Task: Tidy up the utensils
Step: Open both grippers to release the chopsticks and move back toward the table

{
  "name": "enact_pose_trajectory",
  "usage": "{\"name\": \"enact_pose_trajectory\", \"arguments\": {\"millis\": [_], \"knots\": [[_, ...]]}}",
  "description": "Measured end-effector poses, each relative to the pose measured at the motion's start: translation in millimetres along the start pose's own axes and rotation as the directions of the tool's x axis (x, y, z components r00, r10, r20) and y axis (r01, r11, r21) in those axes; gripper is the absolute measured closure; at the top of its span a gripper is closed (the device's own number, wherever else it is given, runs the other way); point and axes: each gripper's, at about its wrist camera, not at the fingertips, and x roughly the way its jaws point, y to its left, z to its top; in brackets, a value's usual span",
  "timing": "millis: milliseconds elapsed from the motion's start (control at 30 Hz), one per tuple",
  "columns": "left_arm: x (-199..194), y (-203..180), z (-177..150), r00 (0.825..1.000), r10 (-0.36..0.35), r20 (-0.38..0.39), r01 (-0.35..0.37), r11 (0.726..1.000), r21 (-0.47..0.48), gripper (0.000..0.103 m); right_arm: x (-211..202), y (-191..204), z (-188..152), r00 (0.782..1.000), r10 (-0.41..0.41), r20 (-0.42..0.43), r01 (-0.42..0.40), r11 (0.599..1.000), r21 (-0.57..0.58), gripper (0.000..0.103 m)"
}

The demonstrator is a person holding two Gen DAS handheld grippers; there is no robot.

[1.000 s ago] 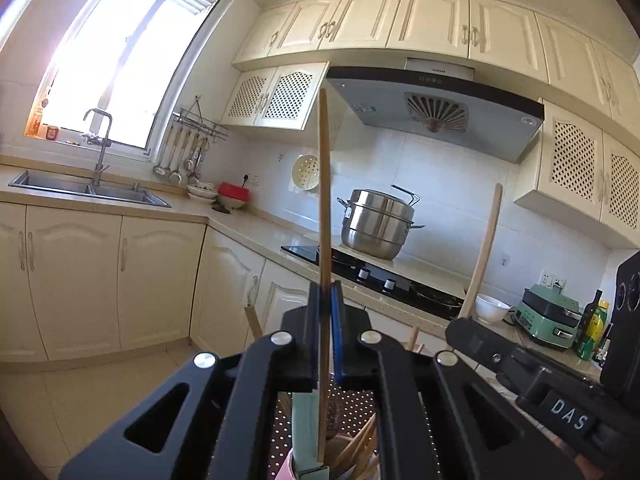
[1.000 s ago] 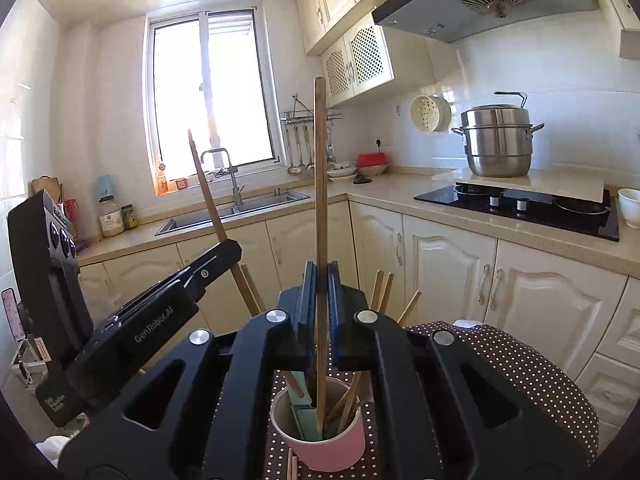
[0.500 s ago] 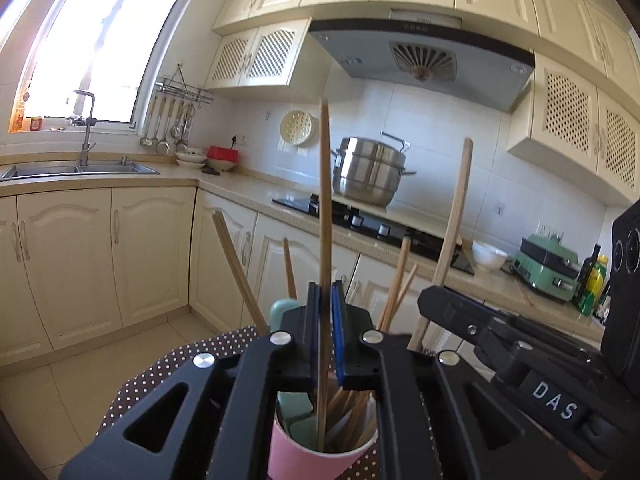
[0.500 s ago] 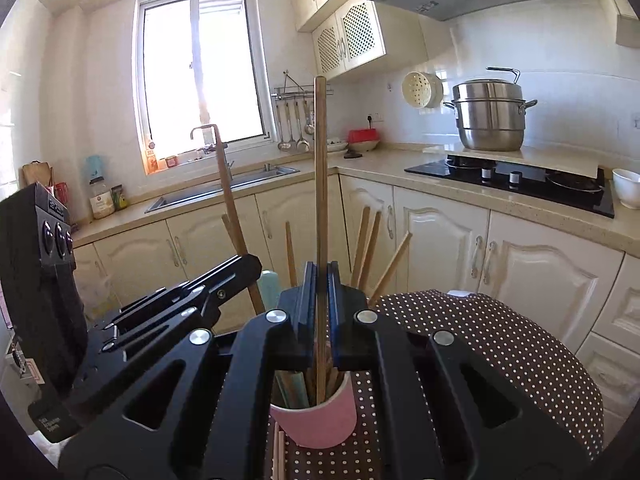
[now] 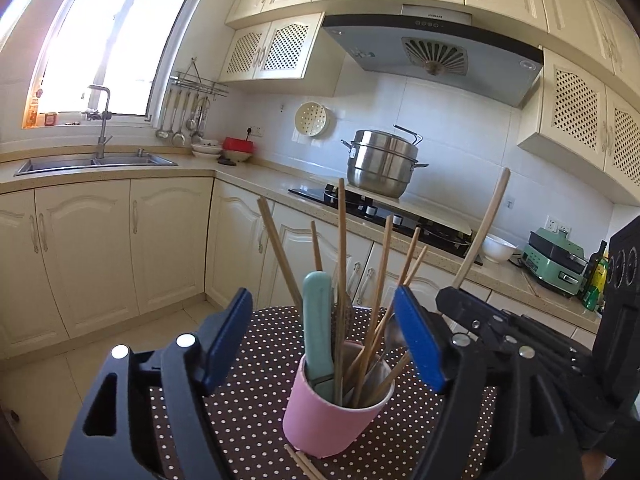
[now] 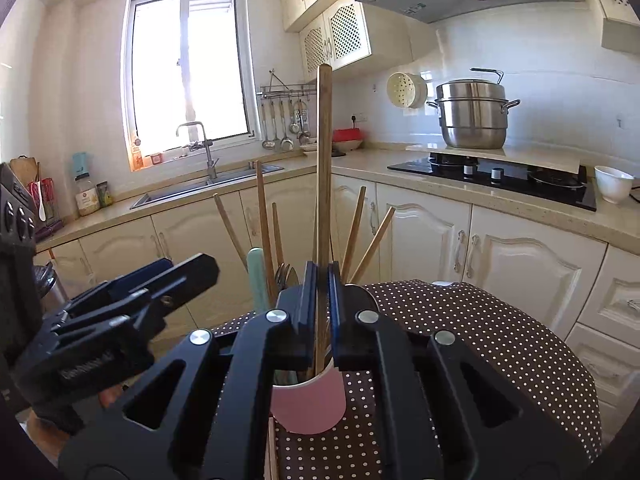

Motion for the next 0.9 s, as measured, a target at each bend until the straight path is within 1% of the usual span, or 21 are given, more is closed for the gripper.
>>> {"name": "enact_pose_trajectory", "arguments": {"millis": [100,300,333,367,400,433,467,700,900], "knots": [[-9.2,3.1,0.5,1.000,0.028,0.002,-0.028,1.000,0.008,0.028,-1.4,1.6,-3.3,1.000,-0.016,-0.003,0.016,1.000,0.000,0.096],[-18.5,8.9,-1.3,0.997,0.056,-0.046,-0.055,0.998,0.018,0.026,-0.7,7.5,-11.3,0.998,-0.053,-0.024,0.053,0.999,-0.009,0.095],[-21.2,9.7,-1.8,0.996,0.069,-0.050,-0.068,0.997,0.024,0.026,-1.4,8.3,-12.6,0.998,-0.056,-0.030,0.056,0.998,-0.009,0.092],[-23.3,10.4,-2.1,0.996,0.073,-0.053,-0.072,0.997,0.026,0.025,-2.1,8.9,-13.6,0.998,-0.061,-0.032,0.061,0.998,-0.010,0.088],[-25.0,11.3,-1.6,0.996,0.072,-0.056,-0.071,0.997,0.026,0.024,-3.9,10.3,-14.5,0.997,-0.068,-0.030,0.068,0.998,-0.010,0.073],[-27.6,12.2,-1.5,0.996,0.069,-0.062,-0.068,0.997,0.025,0.024,-8.0,11.5,-15.1,0.997,-0.071,-0.020,0.071,0.997,-0.008,0.054],[-30.5,12.9,-1.2,0.995,0.069,-0.066,-0.068,0.997,0.025,0.024,-12.2,12.7,-15.1,0.998,-0.070,-0.007,0.070,0.998,-0.007,0.052],[-53.3,11.1,3.6,0.996,0.074,-0.057,-0.073,0.997,0.019,0.022,-36.5,21.4,-9.3,0.998,-0.064,0.024,0.065,0.998,-0.010,0.052],[-75.4,3.8,5.0,0.995,0.083,-0.053,-0.081,0.996,0.029,0.021,-61.6,25.7,-5.2,0.997,-0.057,0.051,0.058,0.998,-0.014,0.048]]}}
